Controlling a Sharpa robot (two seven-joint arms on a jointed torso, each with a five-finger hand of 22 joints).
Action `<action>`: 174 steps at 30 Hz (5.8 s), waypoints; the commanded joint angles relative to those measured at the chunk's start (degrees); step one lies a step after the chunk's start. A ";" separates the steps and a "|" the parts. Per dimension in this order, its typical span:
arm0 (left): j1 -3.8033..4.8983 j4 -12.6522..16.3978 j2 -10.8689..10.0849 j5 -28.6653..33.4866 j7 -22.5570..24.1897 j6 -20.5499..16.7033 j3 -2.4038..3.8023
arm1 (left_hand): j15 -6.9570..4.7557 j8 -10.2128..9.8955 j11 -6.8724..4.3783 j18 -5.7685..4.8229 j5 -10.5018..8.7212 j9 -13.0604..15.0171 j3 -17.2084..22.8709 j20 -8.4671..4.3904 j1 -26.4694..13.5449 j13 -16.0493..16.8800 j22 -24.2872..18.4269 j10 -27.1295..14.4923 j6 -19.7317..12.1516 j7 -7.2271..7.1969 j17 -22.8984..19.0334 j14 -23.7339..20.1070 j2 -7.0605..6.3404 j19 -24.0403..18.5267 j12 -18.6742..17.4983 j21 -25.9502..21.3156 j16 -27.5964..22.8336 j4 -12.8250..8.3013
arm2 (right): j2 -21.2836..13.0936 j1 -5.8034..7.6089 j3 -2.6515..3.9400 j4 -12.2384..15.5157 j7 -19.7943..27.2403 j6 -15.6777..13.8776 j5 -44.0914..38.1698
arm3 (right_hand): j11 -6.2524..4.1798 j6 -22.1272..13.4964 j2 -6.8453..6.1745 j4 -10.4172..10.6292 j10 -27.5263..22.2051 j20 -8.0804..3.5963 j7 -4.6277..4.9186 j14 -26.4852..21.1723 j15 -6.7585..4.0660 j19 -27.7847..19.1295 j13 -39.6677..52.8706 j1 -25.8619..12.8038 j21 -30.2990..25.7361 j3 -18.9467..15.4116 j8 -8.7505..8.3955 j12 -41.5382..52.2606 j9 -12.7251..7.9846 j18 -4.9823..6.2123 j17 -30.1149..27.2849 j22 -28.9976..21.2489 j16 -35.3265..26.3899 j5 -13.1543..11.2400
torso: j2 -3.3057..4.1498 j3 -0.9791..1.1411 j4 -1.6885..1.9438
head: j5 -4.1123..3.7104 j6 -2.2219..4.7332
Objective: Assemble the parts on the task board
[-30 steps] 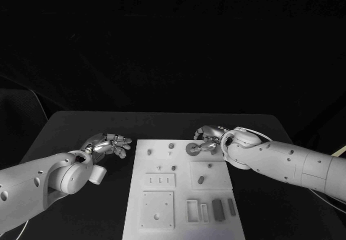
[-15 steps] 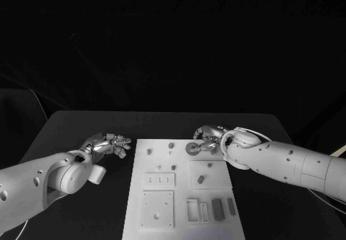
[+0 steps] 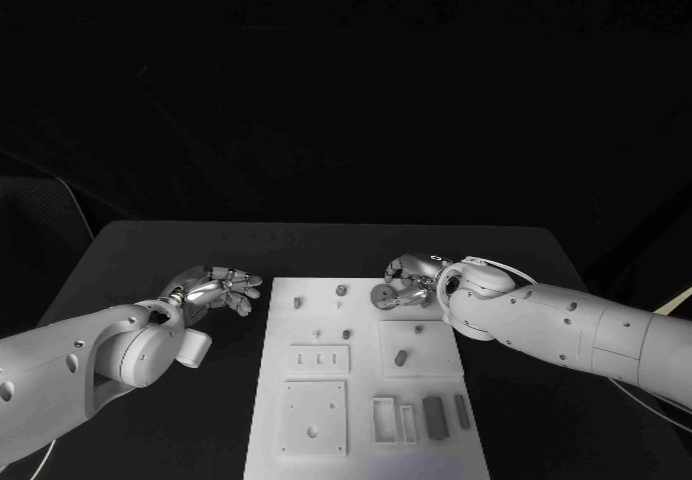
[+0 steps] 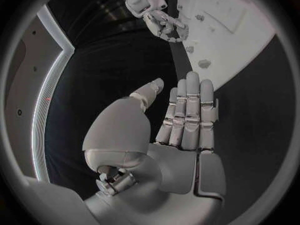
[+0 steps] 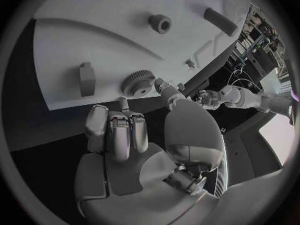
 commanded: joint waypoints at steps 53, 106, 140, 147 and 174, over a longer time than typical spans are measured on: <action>0.00 -0.15 0.01 0.24 0.25 1.02 0.03 | 0.20 -0.31 -0.02 0.71 -0.05 -0.08 -0.35 0.18 0.15 -0.06 -0.12 -0.64 -0.40 -0.02 0.18 -0.10 0.15 0.33 -0.39 -0.33 -0.33 -0.08 | -0.63 -1.02 -0.20 -0.72 0.08 2.42 -5.44 | -0.34 1.74 1.56 -3.75 3.76 -0.50 -0.22 19.94 0.20 -0.84 1.08 5.99 7.05 1.04 0.40 0.26 0.25 0.75 27.53 0.65 11.22 -0.13 | -0.03 0.07 -0.03 | -0.22 -0.77; -0.09 -0.25 0.04 0.24 0.15 0.78 0.02 | 0.21 -0.35 -0.01 0.71 -0.05 -0.10 -0.34 0.19 0.22 -0.06 -0.15 -0.67 -0.38 0.00 0.26 -0.12 0.23 0.32 -0.45 -0.37 -0.40 -0.09 | -2.57 -1.50 2.33 7.91 -1.43 -5.47 -11.85 | -0.11 13.44 5.76 -3.65 4.75 -0.03 -1.12 18.85 0.36 -1.20 1.77 11.51 7.34 2.13 4.52 0.95 2.10 0.75 26.02 1.63 10.87 2.43 | -0.02 0.05 -0.08 | -0.15 -1.11; -0.09 -0.05 0.23 -0.05 0.52 0.19 0.03 | 0.21 -0.38 -0.02 0.72 -0.05 -0.11 -0.33 0.19 0.28 -0.05 -0.17 -0.67 -0.36 0.02 0.31 -0.12 0.26 0.32 -0.47 -0.40 -0.44 -0.12 | 4.60 -1.24 3.18 9.23 -2.79 -5.03 -19.07 | -0.12 14.36 4.92 -3.35 4.83 0.06 -1.15 18.49 0.36 -1.01 1.28 10.95 7.44 1.75 4.63 0.74 2.14 0.75 25.42 1.77 10.70 2.52 | -0.01 -0.08 0.08 | 0.60 -1.03; -0.09 -0.01 0.23 -0.05 0.52 0.21 0.03 | 0.21 -0.39 -0.02 0.72 -0.05 -0.11 -0.33 0.19 0.30 -0.04 -0.18 -0.66 -0.35 0.02 0.33 -0.12 0.27 0.32 -0.48 -0.40 -0.46 -0.13 | 5.83 -1.25 1.95 7.29 -2.89 -4.82 -19.44 | -0.12 14.38 4.93 -3.33 4.91 0.07 -1.16 18.56 0.36 -1.00 1.37 10.94 7.44 1.75 4.63 0.79 2.14 0.75 25.50 1.77 10.72 2.53 | -0.02 -0.05 0.03 | 0.79 -1.15; -0.09 -0.09 0.63 -0.05 0.48 0.57 0.04 | 0.21 -0.41 -0.02 0.72 -0.06 -0.12 -0.34 0.19 0.32 -0.03 -0.20 -0.66 -0.33 0.03 0.38 -0.12 0.27 0.32 -0.50 -0.42 -0.49 -0.13 | 7.60 -1.29 0.64 4.96 -2.51 -4.51 -19.68 | -0.12 14.47 4.98 -3.29 4.98 0.08 -1.17 18.54 0.36 -0.97 1.38 10.91 7.43 1.77 4.60 0.79 2.13 0.75 25.44 1.78 10.71 2.57 | 0.00 -0.02 0.00 | 1.16 -1.29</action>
